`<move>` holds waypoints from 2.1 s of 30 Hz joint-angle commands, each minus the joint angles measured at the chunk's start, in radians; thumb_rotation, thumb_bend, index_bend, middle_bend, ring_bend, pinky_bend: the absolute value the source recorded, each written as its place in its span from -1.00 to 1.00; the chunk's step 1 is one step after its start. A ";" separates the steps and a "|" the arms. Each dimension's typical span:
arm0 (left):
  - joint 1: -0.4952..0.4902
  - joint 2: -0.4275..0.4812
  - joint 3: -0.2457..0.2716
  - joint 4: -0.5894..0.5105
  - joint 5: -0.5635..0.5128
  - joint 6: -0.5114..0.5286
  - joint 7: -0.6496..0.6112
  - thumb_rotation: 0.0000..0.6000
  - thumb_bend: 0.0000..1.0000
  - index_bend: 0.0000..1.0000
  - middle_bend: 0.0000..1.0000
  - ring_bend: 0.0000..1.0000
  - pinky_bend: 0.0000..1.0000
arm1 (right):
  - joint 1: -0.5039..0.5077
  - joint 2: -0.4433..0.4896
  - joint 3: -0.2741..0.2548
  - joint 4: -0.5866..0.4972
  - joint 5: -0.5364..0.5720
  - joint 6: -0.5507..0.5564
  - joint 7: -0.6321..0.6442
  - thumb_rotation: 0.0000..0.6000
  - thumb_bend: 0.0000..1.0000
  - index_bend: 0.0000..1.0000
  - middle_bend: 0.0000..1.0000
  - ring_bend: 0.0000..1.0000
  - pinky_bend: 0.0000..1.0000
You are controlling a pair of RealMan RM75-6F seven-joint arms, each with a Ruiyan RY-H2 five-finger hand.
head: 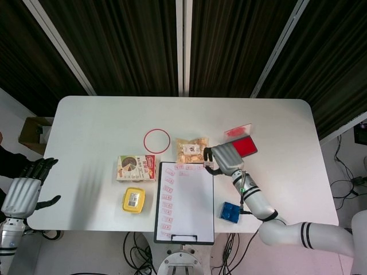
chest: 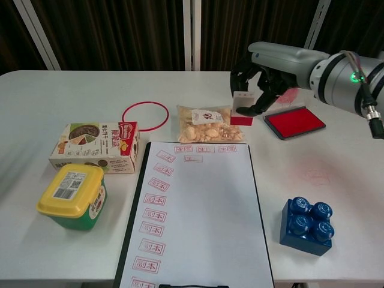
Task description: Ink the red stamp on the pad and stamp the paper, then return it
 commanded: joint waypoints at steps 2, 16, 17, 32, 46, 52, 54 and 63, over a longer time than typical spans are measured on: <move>-0.004 -0.005 0.000 -0.002 0.000 -0.006 0.006 1.00 -1.00 -0.72 -0.72 -0.76 -0.59 | -0.086 0.112 -0.089 0.006 -0.122 -0.043 0.139 1.00 -0.01 1.00 0.79 0.80 1.00; -0.009 -0.012 0.004 -0.008 0.001 -0.016 0.023 1.00 -1.00 -0.72 -0.72 -0.77 -0.59 | -0.178 0.105 -0.193 0.201 -0.337 -0.077 0.396 1.00 -0.03 1.00 0.79 0.80 1.00; -0.008 -0.012 0.004 -0.009 0.001 -0.015 0.023 1.00 -1.00 -0.72 -0.72 -0.77 -0.59 | -0.181 0.096 -0.192 0.218 -0.344 -0.080 0.419 1.00 -0.03 1.00 0.79 0.80 1.00; -0.009 -0.015 0.005 0.002 -0.002 -0.019 0.015 1.00 -1.00 -0.72 -0.72 -0.77 -0.59 | -0.211 0.015 -0.190 0.364 -0.400 -0.067 0.487 1.00 -0.02 1.00 0.78 0.80 1.00; -0.013 -0.015 0.005 0.003 0.000 -0.022 0.014 1.00 -1.00 -0.72 -0.72 -0.77 -0.59 | -0.211 0.021 -0.203 0.388 -0.468 -0.074 0.539 1.00 -0.24 0.59 0.44 0.71 1.00; -0.015 -0.013 0.004 0.000 0.000 -0.022 0.016 1.00 -1.00 -0.72 -0.72 -0.77 -0.59 | -0.212 0.021 -0.206 0.398 -0.486 -0.071 0.549 1.00 -0.27 0.49 0.33 0.71 1.00; -0.015 -0.013 0.004 -0.001 0.000 -0.023 0.017 1.00 -1.00 -0.72 -0.72 -0.77 -0.59 | -0.213 0.022 -0.206 0.399 -0.488 -0.072 0.548 1.00 -0.27 0.48 0.32 0.71 1.00; -0.016 -0.014 0.005 -0.001 0.000 -0.024 0.017 1.00 -1.00 -0.72 -0.72 -0.77 -0.59 | -0.215 0.027 -0.207 0.399 -0.496 -0.076 0.554 1.00 -0.28 0.32 0.17 0.68 1.00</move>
